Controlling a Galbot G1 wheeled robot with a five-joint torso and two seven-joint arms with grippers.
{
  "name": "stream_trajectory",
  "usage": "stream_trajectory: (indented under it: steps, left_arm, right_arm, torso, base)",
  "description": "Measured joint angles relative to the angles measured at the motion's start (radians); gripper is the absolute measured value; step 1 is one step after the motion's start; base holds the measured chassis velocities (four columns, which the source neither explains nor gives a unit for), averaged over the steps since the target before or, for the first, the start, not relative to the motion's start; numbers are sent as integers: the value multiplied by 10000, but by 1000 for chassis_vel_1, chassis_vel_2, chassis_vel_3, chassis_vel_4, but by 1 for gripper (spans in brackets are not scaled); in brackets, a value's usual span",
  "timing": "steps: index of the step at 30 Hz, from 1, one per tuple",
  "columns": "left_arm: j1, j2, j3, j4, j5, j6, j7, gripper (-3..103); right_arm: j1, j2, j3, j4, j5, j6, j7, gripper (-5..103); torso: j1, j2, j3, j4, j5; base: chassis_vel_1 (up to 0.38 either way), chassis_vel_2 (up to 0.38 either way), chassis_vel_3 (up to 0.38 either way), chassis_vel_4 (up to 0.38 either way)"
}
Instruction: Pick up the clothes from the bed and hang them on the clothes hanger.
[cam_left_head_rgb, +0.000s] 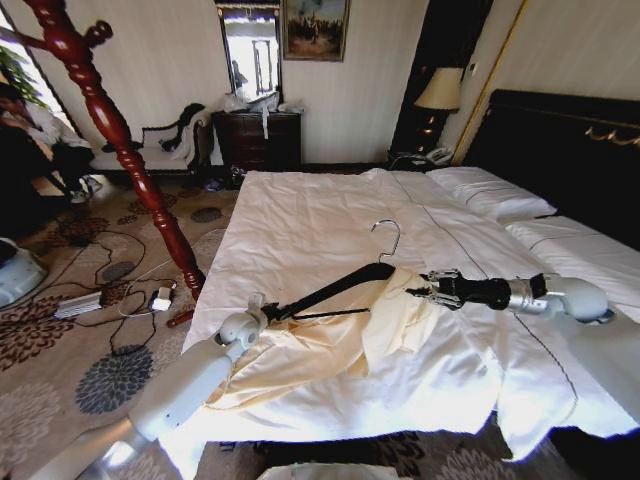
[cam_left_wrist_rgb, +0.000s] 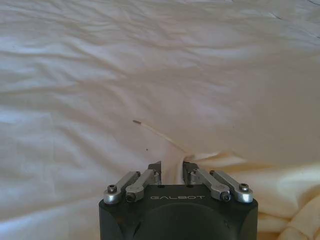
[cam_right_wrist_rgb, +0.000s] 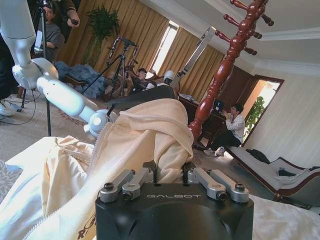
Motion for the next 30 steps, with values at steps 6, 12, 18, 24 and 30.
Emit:
stream_trajectory:
  steps: [6, 12, 18, 24, 30]
  left_arm:
    - [63, -95, -192, -122, 48, -70, -11, 7]
    - [-243, 129, -1224, -842, -581, -245, -272, 0]
    - [-814, 947, -2189, -1926, -1928, -237, -686, 0]
    - [-2019, 2077, -2785, -3199, -3885, -220, -1163, 0]
    - [-3061, 2999, -3033, -4106, -5201, -220, -1351, 0]
  right_arm:
    - [-23, -17, 27, 3, -1, 51, -6, 24]
    - [-166, 97, 23, -212, -71, 68, 132, 24]
    - [-181, 201, -25, -200, -673, -148, 801, 24]
    - [-138, 331, -198, -67, -1300, -612, 2063, 24]
    - [-111, 385, -279, 48, -1700, -839, 2764, 24]
  torso:
    - [0, 0, 0, -2, -2]
    - [0, 0, 0, -3, -1]
    - [0, 0, 0, 3, -2]
    - [0, 0, 0, -2, -1]
    - [0, 1, 0, -1, -1]
  base:
    - [0, 0, 0, 0]
    - [0, 0, 0, 0]
    - [0, 0, 0, 0]
    - [0, 0, 0, 0]
    - [0, 0, 0, 0]
